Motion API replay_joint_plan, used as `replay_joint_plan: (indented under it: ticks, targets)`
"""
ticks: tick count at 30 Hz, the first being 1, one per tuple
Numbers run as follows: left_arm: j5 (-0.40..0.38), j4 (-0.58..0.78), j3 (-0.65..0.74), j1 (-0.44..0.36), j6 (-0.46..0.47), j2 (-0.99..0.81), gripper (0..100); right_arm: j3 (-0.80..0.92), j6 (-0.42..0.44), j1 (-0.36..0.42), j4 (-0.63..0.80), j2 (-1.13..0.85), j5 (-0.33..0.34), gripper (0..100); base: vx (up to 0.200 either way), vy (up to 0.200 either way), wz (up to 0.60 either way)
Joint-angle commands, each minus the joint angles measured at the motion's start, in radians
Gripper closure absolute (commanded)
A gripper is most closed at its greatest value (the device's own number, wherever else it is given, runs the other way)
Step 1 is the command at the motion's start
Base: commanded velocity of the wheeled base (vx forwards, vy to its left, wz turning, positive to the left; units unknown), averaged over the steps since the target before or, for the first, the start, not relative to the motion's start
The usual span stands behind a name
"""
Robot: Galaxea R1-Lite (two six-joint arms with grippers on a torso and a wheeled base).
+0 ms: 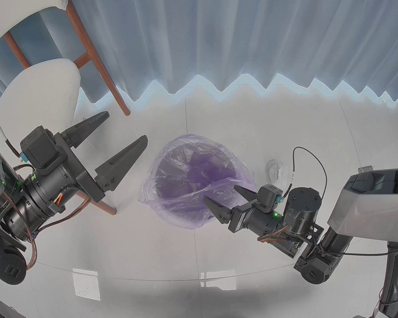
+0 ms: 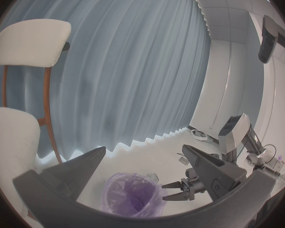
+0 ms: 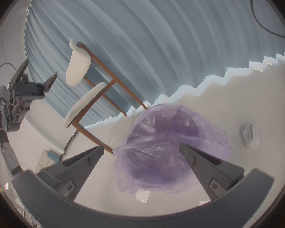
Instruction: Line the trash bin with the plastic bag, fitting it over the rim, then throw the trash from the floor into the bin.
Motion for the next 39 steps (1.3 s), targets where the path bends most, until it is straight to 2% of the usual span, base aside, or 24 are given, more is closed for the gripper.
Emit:
replay_joint_plan:
  ticks: [1,13,19,27,28,30,39]
  targets:
    - [0.001,-0.001,0.004,0.0,0.022,0.007,0,0.015,-0.008,-0.006,-0.019,0.04,0.013,0,0.0,0.0,0.0]
    - [0.001,-0.001,0.007,0.0,0.027,0.001,0,-0.094,-0.031,-0.093,-0.019,0.002,0.023,0,0.0,0.0,0.0]
    - [0.001,-0.001,0.007,-0.001,0.027,0.003,0,-0.126,-0.029,-0.101,-0.019,0.014,0.036,0,0.0,0.0,0.0]
    - [0.001,-0.001,0.008,-0.001,0.027,0.003,0,-0.16,-0.035,-0.096,-0.019,0.08,0.141,0,0.0,0.0,0.0]
    - [-0.001,-0.001,0.01,-0.001,0.028,0.003,0,-0.169,-0.055,-0.103,-0.019,0.099,0.181,0,0.0,0.0,0.0]
    - [-0.001,-0.001,0.01,0.0,0.028,0.003,0,-0.185,-0.075,-0.115,-0.019,0.116,0.207,0,0.0,0.0,0.0]
    - [-0.002,-0.001,0.011,-0.001,0.03,0.006,0,-0.185,-0.092,-0.13,-0.019,0.123,0.28,0,0.0,0.0,0.0]
